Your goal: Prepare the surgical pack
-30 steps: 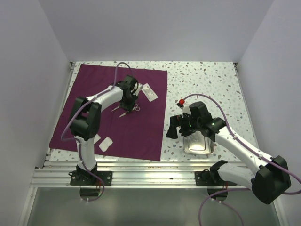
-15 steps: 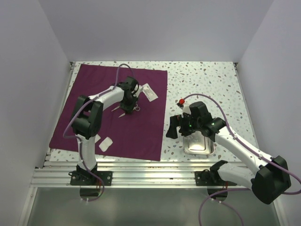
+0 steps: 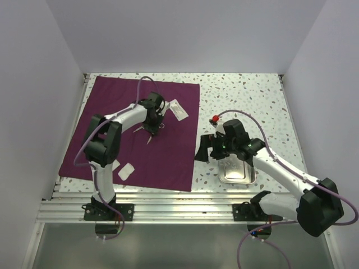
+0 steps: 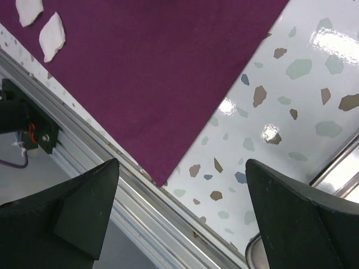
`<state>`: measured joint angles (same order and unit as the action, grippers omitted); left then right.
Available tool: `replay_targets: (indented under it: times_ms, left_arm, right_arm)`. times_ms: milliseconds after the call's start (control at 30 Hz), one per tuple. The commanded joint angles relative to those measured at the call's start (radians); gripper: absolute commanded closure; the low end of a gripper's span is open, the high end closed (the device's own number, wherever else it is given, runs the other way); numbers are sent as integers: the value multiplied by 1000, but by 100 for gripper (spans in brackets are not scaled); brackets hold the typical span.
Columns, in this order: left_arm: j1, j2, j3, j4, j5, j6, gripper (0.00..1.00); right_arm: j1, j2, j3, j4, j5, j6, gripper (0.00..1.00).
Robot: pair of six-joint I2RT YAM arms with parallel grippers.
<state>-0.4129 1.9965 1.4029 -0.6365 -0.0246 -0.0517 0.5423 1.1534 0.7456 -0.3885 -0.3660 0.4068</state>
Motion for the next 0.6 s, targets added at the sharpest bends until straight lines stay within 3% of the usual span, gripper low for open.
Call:
replay_targets:
  times_ms: [0, 100, 467, 567]
  left_arm:
    - [5, -24, -42, -2, 51, -46, 100]
    - [5, -56, -73, 8, 75, -74, 100]
    - [8, -214, -147, 52, 219, -154, 100]
    - [5, -205, -108, -3, 151, -140, 100]
  right_arm:
    - [5, 46, 37, 103, -18, 76, 1]
    - [5, 138, 73, 138, -19, 130, 1]
    - [16, 348, 106, 434, 25, 380, 20]
    - [16, 373, 124, 445, 64, 383, 22]
